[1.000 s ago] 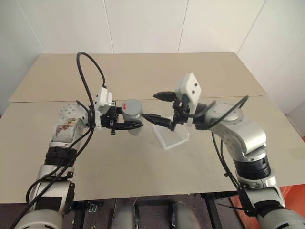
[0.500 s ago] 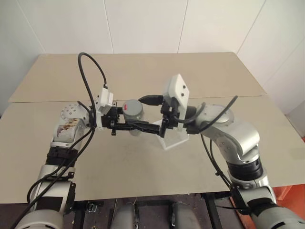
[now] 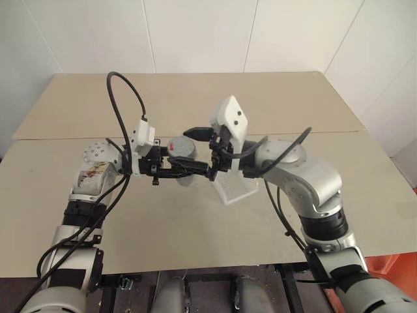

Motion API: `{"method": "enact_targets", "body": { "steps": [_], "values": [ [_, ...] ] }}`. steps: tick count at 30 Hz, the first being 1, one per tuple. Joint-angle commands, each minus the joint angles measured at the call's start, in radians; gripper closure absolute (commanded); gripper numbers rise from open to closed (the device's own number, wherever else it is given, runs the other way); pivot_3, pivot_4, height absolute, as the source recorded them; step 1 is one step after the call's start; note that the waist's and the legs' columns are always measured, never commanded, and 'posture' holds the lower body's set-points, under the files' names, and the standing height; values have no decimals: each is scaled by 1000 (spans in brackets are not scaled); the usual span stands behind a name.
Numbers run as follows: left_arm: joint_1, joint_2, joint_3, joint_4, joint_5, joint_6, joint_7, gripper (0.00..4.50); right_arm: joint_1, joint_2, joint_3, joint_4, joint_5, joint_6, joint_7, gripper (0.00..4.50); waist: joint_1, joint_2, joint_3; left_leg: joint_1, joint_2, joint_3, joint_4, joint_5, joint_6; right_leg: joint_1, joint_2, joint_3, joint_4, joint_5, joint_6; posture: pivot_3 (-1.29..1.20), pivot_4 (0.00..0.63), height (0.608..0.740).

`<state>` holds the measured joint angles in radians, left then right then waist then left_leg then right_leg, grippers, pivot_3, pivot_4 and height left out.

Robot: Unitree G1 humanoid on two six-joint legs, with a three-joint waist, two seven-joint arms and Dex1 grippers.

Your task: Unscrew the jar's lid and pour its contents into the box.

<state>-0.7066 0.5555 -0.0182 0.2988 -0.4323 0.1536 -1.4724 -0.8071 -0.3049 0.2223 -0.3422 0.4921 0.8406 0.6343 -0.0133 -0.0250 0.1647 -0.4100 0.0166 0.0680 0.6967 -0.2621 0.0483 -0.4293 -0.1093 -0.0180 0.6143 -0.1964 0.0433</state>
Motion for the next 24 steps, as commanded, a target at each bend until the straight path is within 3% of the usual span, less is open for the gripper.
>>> {"method": "enact_targets", "body": {
  "steps": [1, 2, 9, 16, 24],
  "values": [
    [-4, 9, 10, -31, -8, -7, 1, 2566, -26, 1, -20, -22, 9, 1, -2, 1532, 0, 0, 0, 0, 0, 0, 0, 0, 0, 0, 0, 0, 0, 0, 0, 0, 150, 740],
    [-4, 9, 9, -30, -7, -8, 2, 2566, -27, 0, -25, -22, 11, 2, -1, 1728, 0, 0, 0, 0, 0, 0, 0, 0, 0, 0, 0, 0, 0, 0, 0, 0, 150, 740],
    [0, 4, 4, -19, -3, -18, 0, 2566, -50, 8, -142, -21, 104, 50, -26, 1732, 1, 0, 0, 0, 0, 0, 0, 0, 0, 0, 0, 0, 0, 0, 0, 0, 150, 740],
    [30, -5, 6, -42, -11, -11, 17, 2566, 11, -78, -282, -43, 161, 76, -64, 1732, 4, 0, 0, 0, 0, 0, 0, 0, 0, 0, 0, 0, -1, 0, 0, 0, 150, 740],
    [60, 5, 39, -61, -18, -10, 72, 2566, 350, -235, -390, -33, -41, -53, -187, 1732, 8, 0, 0, 0, 0, 0, 0, 0, 1, 1, -1, 0, -2, 0, 0, 0, 150, 740]
  ]
}}
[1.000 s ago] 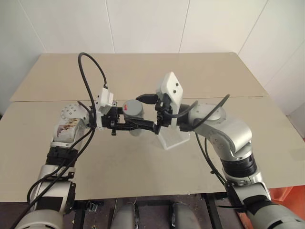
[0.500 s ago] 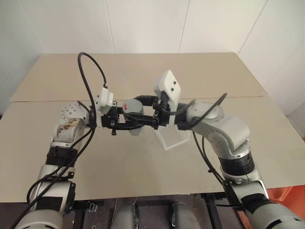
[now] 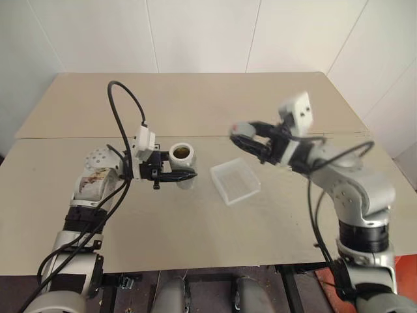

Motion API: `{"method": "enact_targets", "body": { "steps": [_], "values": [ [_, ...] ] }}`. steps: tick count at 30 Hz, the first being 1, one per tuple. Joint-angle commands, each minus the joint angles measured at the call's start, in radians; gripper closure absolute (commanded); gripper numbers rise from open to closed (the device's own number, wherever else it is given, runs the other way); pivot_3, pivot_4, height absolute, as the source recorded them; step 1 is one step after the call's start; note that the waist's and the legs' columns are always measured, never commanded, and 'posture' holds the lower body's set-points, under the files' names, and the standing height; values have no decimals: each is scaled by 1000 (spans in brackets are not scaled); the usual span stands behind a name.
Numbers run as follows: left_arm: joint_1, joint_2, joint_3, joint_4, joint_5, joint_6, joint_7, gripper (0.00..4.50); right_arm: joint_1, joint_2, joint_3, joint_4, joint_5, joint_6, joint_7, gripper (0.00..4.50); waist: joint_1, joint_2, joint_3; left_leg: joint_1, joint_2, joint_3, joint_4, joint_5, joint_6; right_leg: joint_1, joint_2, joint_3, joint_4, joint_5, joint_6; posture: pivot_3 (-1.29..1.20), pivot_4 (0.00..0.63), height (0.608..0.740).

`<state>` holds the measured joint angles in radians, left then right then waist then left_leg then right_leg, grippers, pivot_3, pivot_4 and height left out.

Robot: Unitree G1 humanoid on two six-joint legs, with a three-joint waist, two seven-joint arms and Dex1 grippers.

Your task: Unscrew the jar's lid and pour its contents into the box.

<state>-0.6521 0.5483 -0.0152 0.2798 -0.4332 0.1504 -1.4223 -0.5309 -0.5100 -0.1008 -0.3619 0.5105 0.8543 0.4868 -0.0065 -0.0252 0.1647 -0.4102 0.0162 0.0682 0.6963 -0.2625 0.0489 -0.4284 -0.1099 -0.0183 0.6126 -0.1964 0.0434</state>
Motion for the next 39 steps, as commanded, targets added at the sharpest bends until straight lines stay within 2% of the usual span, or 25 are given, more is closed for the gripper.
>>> {"method": "enact_targets", "body": {
  "steps": [1, 4, 8, 13, 16, 18, 23, 26, 28, 29, 34, 39],
  "values": [
    [9, 13, 41, -43, -17, -8, 33, 2566, 120, -40, -74, -7, -78, -84, -46, 1732, 1, 0, 0, 0, 0, 0, 0, 0, 0, 0, 0, 0, 0, 0, 0, 0, 150, 740],
    [14, 11, 50, -43, -10, -15, 63, 2566, 229, -43, -80, 11, -119, -112, -65, 1732, -2, 0, 0, 1, 0, 0, 0, 0, 0, 0, 0, 1, 0, 0, 0, 0, 150, 740],
    [13, -11, 50, -41, 14, -35, 131, 2566, 283, -33, -37, 46, -162, -101, -84, 1732, -9, 0, 0, 3, 0, 1, 0, 0, 0, 0, 0, 3, -2, 0, 0, 0, 150, 740],
    [11, -64, 33, -52, 81, -110, 253, 2566, 282, -66, -4, 53, -167, -40, -52, 123, -5, 0, 0, 5, 0, 1, 0, 0, 0, 2, 0, 4, -1, 0, 0, 0, 150, 740],
    [-7, -108, -1, -21, 221, -248, 397, 2566, 263, -101, -67, -6, -83, 30, 3, 53, 3, 0, 0, 4, -1, 1, 0, 0, 0, 2, -1, 4, -2, 0, 0, 0, 150, 740],
    [-28, -136, -24, 21, 333, -357, 522, 2566, 251, -132, -94, -34, -41, 58, 33, 53, 12, 0, 0, 4, -1, 1, 0, -1, 1, 2, -1, 4, -2, 1, 1, 0, 150, 740],
    [-169, -109, -174, 258, 862, -777, 1075, 2566, 160, -173, -152, -120, 141, 200, 96, 53, 21, -1, 0, 5, -2, 0, 1, -1, 1, 3, -1, 2, -3, 1, 1, 0, 150, 740],
    [-314, -42, -348, 361, 1236, -915, 1485, 2566, 107, -225, -123, -143, 214, 273, 146, 53, 22, -1, 0, 4, -2, 0, 0, -1, 1, 3, -2, 2, -3, 1, 1, 0, 150, 740],
    [-430, -3, -527, 404, 1522, -902, 1782, 2566, 85, -252, -120, -147, 261, 296, 182, 53, 22, -1, 0, 2, -2, 0, -1, -1, 2, 3, -2, 1, -2, 2, 2, 0, 150, 740],
    [-476, -3, -594, 438, 1606, -894, 1886, 2566, 75, -262, -120, -147, 276, 304, 191, 53, 26, -1, 0, 2, -2, 0, 0, -1, 2, 3, -2, 0, -3, 2, 2, 0, 150, 740],
    [-614, -68, -796, 540, 1832, -771, 2168, 2566, 50, -302, -144, -156, 330, 316, 205, 53, 34, -1, 0, -2, -2, 1, 1, -3, 4, 2, -3, -1, -4, 2, 4, 0, 150, 740],
    [-678, -118, -895, 612, 1923, -671, 2297, 2566, 54, -305, -186, -178, 386, 313, 170, 53, 32, -1, 1, -8, -2, 3, 3, -2, 4, -5, -3, -1, -1, 2, 4, 0, 150, 740]
  ]
}}
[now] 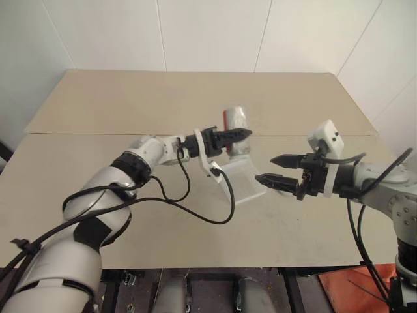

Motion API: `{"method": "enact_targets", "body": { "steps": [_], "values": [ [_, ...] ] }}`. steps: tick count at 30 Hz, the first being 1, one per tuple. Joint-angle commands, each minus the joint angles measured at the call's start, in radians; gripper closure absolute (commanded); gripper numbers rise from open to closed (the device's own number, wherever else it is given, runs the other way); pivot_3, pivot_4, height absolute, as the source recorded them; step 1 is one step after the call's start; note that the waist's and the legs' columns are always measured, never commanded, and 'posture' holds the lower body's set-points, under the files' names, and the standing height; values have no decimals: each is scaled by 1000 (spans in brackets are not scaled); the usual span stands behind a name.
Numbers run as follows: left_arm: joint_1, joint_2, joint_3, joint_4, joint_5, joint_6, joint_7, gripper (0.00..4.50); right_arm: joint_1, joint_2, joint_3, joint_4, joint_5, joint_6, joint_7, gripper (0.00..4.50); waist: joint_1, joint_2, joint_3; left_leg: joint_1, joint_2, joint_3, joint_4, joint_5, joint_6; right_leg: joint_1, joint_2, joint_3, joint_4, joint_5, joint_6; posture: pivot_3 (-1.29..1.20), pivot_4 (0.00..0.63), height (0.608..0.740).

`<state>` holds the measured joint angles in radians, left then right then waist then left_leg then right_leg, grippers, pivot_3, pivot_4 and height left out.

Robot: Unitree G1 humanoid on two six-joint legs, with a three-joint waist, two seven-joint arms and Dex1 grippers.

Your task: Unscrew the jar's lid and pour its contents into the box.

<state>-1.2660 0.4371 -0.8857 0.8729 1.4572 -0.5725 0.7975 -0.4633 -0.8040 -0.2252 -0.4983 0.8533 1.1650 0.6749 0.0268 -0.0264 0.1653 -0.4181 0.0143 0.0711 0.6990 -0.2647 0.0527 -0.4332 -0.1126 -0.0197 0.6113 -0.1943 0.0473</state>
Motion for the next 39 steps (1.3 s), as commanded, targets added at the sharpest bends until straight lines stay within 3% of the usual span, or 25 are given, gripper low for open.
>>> {"method": "enact_targets", "body": {
  "steps": [1, 7, 12, 17, 19, 21, 23, 25, 29, 34, 39],
  "values": [
    [-70, -12, -35, 29, 38, 63, 98, 2566, -11, -9, -67, -46, 50, 3, -29, 53, -1, 0, 0, -1, 0, 0, 0, 0, 0, -2, 0, 0, 1, 0, 0, 0, 150, 740],
    [-97, -21, -85, 75, 39, 88, 146, 2566, 31, -3, -76, -86, 80, -11, -72, 53, -2, 0, 0, -3, 0, 1, 1, 0, 0, -4, 0, 1, 1, 0, 0, 0, 150, 740],
    [-82, -17, -51, 97, -47, 38, 94, 2566, 61, -9, -54, -97, 60, -48, -85, 53, -1, 0, 0, -5, 0, 2, 3, 0, 0, -4, -1, 0, 1, 0, 0, 0, 150, 740],
    [-9, 42, 133, 117, -361, -145, -123, 2566, 87, -36, -30, -106, 2, -120, -57, 53, -5, 0, 0, -4, 1, 1, 3, 0, 0, -4, -1, 0, 2, 0, 0, 0, 150, 740],
    [54, 50, 248, 106, -576, -227, -298, 2566, 104, -52, -15, -110, -30, -156, -39, 53, -13, 0, 0, -4, 1, 1, 3, 0, 0, -5, -1, 1, 2, 0, 0, 0, 150, 740],
    [176, 30, 384, 12, -969, -231, -641, 2566, 114, -60, -1, -105, -52, -185, -24, 53, -17, 2, -1, -4, 1, 0, 4, 1, -2, -5, -1, 1, 3, 0, 0, 0, 150, 740],
    [309, 16, 504, -181, -1320, -78, -921, 2566, 118, -67, 16, -98, -75, -213, -7, 53, -19, 2, -1, -3, 2, 1, 5, 4, -7, -5, -1, 3, 4, 0, 0, 0, 150, 740],
    [420, 19, 604, -379, -1548, 168, -1085, 2566, 123, -70, 28, -91, -97, -240, 7, 53, -26, 2, -1, -3, 3, 0, 7, 5, -8, -5, -1, 4, 4, 0, 0, 0, 150, 740],
    [622, 57, 765, -682, -1871, 645, -1217, 2566, 134, -64, 35, -80, -127, -280, 22, 53, -35, 2, -1, -3, 3, -1, 9, 3, -4, -4, 0, 4, 6, 0, 0, 0, 150, 740],
    [808, 81, 854, -834, -1947, 849, -1259, 2566, 149, -62, 31, -70, -162, -332, 38, 53, -36, 2, -1, 5, 1, -1, 9, 0, 0, 4, 0, 5, 5, 0, 1, 0, 150, 740],
    [880, 21, 896, -847, -1937, 857, -1258, 2566, 150, -64, 30, -61, -170, -343, 56, 53, -18, 2, -1, 11, 2, -2, 9, -1, 1, 10, 0, 4, 1, 1, 0, 0, 150, 740]
  ]
}}
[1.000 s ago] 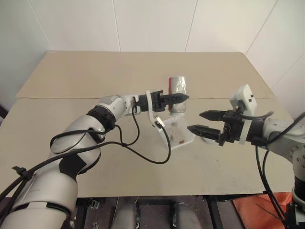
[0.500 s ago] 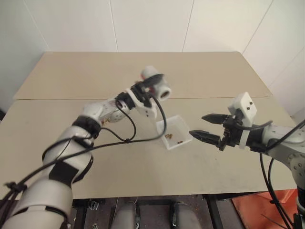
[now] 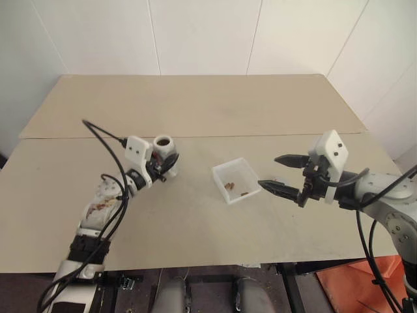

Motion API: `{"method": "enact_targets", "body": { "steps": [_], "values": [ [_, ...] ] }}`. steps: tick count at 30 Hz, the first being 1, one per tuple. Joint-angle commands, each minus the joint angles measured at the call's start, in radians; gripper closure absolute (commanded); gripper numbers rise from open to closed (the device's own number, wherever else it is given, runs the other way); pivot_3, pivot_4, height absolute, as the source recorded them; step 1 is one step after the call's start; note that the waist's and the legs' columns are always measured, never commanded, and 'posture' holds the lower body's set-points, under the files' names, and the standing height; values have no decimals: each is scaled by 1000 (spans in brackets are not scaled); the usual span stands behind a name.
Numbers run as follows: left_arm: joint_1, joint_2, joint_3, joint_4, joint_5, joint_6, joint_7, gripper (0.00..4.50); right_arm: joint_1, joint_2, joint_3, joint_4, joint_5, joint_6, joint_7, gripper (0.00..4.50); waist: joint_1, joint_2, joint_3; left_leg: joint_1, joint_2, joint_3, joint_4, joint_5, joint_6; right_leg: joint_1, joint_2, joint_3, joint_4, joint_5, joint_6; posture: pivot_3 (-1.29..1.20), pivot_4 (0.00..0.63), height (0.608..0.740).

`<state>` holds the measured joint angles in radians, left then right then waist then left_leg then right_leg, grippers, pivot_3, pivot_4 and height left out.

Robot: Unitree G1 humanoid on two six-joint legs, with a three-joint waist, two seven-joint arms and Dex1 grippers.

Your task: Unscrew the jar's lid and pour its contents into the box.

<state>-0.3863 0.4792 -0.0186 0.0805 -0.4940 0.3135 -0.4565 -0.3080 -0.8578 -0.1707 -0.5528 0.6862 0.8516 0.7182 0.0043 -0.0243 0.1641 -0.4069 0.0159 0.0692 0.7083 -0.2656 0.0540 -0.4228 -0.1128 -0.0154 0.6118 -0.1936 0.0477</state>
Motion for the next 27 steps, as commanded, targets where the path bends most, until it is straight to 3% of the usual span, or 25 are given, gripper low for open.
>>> {"method": "enact_targets", "body": {
  "steps": [1, 3, 11, 15, 20, 27],
  "values": [
    [7, -30, 28, -51, 33, -46, -3, 2566, -5, -11, -24, -6, -1, -30, 16, 53, 8, 0, 0, 1, 0, 0, 0, 0, 0, 0, 0, 0, 0, 0, 0, 0, 150, 740],
    [19, -62, 25, -32, 81, -87, 25, 2566, -8, -11, -26, -9, 8, -29, 25, 53, 9, 0, 0, 2, -1, 0, 0, 0, -1, 1, 0, 0, 1, 1, -1, 0, 150, 740],
    [120, -86, 0, -9, 238, -273, -13, 14, -5, -11, -31, -14, 10, -28, 38, 0, 6, 0, 0, 1, 0, 0, 0, 0, -1, 0, 0, 1, 0, 1, -1, 0, 150, 740],
    [168, -76, 34, -56, 243, -288, -28, 14, 11, -13, -39, -14, 7, -28, 42, 0, 7, 0, 0, 2, 0, 0, 0, 0, 0, 0, 0, 1, 0, 1, -2, 0, 150, 740],
    [298, 0, 104, -253, 185, -216, -74, 14, 44, -34, -80, 21, 6, -35, 70, 0, 6, 0, 0, 1, 2, 0, 0, 0, 0, -1, 0, 1, 0, 1, -2, 0, 150, 740],
    [521, 350, 457, -475, -182, -42, -470, 14, 201, -43, -143, 110, -96, -191, 125, 0, 6, 0, -1, 2, 3, 1, -4, 0, -1, -2, 0, 1, 0, 0, -3, 0, 150, 740]
  ]
}}
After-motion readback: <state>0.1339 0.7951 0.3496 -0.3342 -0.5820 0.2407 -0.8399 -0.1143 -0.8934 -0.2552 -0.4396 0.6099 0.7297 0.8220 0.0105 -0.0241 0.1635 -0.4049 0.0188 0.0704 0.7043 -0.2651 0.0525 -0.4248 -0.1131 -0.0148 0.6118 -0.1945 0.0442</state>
